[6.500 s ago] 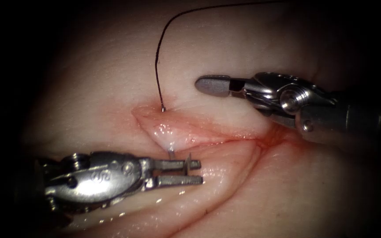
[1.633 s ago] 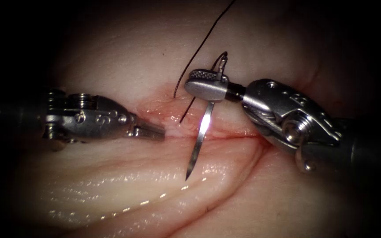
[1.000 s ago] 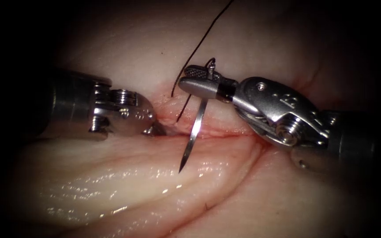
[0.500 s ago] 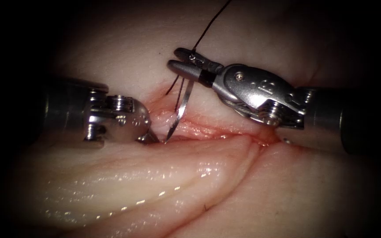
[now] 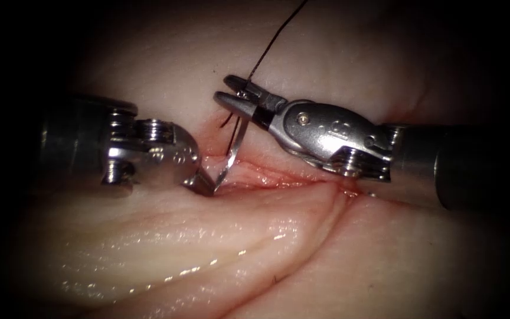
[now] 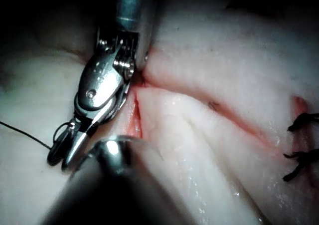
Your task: Wound Closure
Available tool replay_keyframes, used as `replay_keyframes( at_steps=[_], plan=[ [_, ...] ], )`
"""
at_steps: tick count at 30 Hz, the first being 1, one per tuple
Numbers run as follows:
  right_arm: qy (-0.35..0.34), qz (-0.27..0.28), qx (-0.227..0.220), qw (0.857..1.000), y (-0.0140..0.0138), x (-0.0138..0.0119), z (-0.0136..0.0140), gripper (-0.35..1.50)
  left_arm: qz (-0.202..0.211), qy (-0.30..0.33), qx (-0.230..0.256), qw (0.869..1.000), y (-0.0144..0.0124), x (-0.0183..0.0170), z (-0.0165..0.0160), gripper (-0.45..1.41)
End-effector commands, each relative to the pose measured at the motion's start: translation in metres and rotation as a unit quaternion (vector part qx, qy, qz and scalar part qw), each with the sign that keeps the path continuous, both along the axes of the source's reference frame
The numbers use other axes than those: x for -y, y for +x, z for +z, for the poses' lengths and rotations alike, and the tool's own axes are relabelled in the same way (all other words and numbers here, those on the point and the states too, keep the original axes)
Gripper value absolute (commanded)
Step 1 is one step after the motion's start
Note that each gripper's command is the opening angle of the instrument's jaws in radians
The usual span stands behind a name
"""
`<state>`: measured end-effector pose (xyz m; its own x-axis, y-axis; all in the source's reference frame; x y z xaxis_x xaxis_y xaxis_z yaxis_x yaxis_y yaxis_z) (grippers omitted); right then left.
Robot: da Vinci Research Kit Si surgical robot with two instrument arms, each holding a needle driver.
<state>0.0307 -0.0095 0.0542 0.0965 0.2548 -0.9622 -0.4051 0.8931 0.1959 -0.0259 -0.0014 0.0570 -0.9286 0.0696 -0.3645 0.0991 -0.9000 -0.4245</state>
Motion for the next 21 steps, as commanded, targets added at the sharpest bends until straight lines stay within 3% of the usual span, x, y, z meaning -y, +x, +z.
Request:
replay_keyframes(
  at_steps=[1, 6, 12, 21],
  plan=[
    [-0.001, -0.001, -0.001, 1.0, 0.0009, -0.0001, 0.0003, -0.35, -0.009, -0.006, 0.007, 1.0, -0.0005, -0.0005, 0.0001, -0.11],
    [0.0, -0.003, 0.001, 1.0, 0.0009, -0.0002, 0.0002, -0.35, -0.054, -0.054, 0.037, 0.996, -0.0001, -0.0019, -0.0022, -0.13],
    [0.001, -0.009, 0.001, 1.0, 0.0006, -0.0003, 0.0002, -0.35, -0.123, -0.114, 0.075, 0.983, 0.0014, -0.0011, -0.0056, -0.37],
    [0.02, -0.008, -0.006, 1.0, 0.0009, -0.0006, 0.0001, -0.35, -0.134, -0.115, 0.079, 0.981, 0.0011, 0.0027, -0.0044, -0.4]
  ],
)
